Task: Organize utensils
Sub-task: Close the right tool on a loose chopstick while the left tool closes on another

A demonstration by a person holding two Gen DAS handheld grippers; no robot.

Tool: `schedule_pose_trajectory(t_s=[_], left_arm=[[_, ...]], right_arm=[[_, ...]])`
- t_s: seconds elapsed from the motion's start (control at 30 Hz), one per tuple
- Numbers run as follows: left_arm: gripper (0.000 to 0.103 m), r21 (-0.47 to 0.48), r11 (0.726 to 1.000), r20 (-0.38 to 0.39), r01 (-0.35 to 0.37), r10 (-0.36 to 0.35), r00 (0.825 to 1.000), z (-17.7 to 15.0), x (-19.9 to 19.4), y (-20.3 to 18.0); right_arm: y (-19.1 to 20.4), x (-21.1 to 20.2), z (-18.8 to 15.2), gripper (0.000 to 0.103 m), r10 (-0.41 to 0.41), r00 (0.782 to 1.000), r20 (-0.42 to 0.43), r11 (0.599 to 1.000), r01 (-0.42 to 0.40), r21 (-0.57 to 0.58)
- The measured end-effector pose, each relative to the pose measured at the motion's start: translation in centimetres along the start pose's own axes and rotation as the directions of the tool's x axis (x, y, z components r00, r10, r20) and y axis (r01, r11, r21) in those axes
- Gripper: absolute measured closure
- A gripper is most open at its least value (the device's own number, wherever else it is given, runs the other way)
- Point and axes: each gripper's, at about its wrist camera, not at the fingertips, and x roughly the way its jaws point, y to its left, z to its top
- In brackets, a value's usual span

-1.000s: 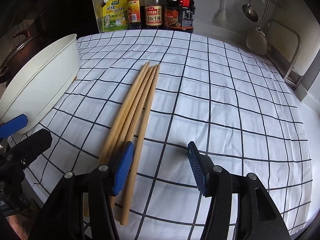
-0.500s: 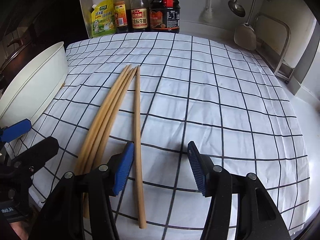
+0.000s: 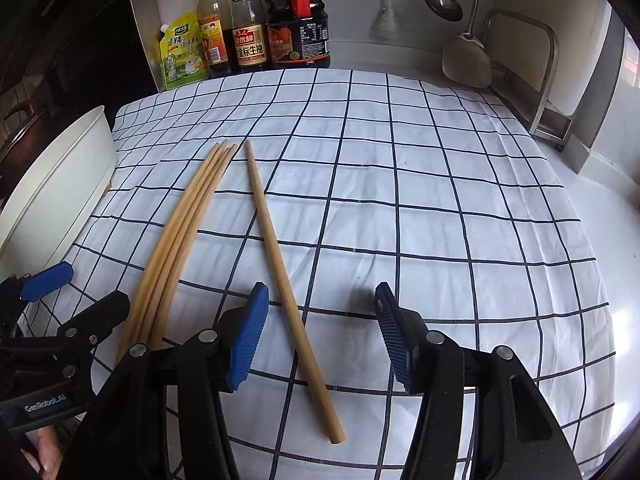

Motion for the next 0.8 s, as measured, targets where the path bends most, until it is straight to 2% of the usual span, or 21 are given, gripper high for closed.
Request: schedule_pose_trajectory(t_s=[0.2, 0.5, 0.8], left_arm=[[0.012, -0.017, 1.0, -0.011, -0.008, 0.008, 1.0, 0.1, 0.7, 0.2], [0.01, 0.013, 0.999, -0.033, -0.031, 0.031, 0.999, 0.8, 1.9, -0.8], [0.008, -0.032, 0.998, -0.024, -0.047, 0.047, 0.999, 0.5, 1.8, 0.8]], right_arm=[[0.1, 0.0, 0.0, 0.05, -0.001, 1.0, 0.001, 1.0, 0.001, -0.001], [0.2, 0.0, 0.0, 0.05, 0.003, 1.0, 0.003, 1.0, -0.003, -0.004], [0.3, 0.2, 0.1, 0.05, -0.003, 1.0, 0.005, 1.0, 0.004, -0.016]])
